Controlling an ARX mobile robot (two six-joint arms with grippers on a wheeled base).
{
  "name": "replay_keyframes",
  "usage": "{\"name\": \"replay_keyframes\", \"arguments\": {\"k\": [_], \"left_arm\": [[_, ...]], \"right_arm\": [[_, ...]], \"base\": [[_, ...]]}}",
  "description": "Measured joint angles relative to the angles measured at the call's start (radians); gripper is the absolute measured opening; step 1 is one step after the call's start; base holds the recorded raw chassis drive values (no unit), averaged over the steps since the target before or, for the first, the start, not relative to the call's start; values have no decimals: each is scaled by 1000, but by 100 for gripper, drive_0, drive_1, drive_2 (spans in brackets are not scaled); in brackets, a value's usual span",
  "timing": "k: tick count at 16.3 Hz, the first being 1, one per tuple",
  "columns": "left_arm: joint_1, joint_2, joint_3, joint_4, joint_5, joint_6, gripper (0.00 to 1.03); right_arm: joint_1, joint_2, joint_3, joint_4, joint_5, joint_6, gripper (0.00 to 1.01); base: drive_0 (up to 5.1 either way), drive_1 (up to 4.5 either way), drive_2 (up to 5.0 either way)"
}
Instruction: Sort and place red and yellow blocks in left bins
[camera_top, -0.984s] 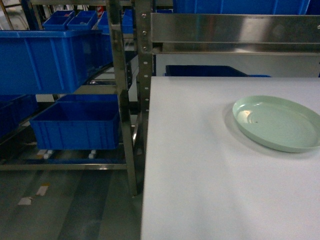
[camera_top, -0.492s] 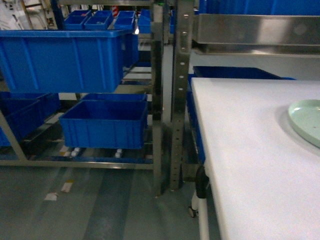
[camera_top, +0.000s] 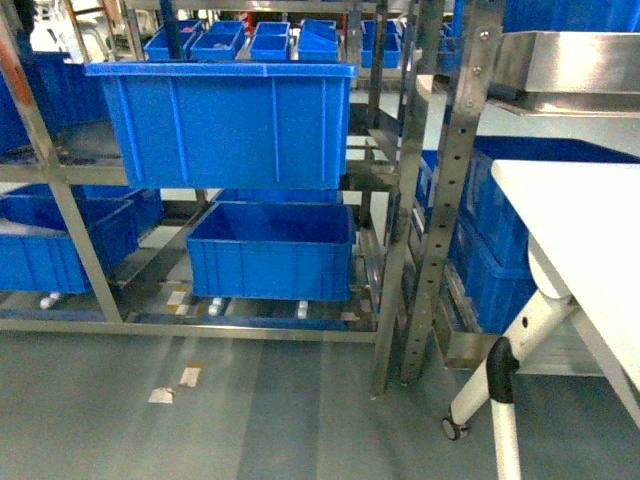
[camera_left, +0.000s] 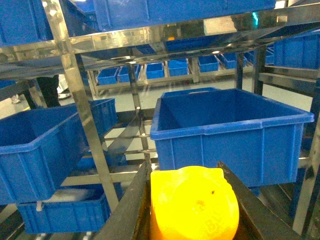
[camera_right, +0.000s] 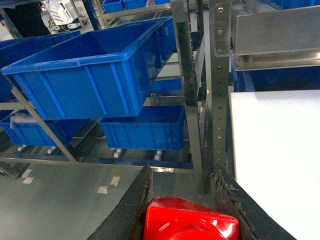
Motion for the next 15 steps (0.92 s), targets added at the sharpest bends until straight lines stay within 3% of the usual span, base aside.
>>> {"name": "replay_keyframes", "arguments": {"k": [15], "left_arm": [[0, 0, 0, 0, 0, 0, 27]], "right_arm": [[-1, -1, 0, -1, 2, 0, 29]], "base": [[-439, 422, 28]]}}
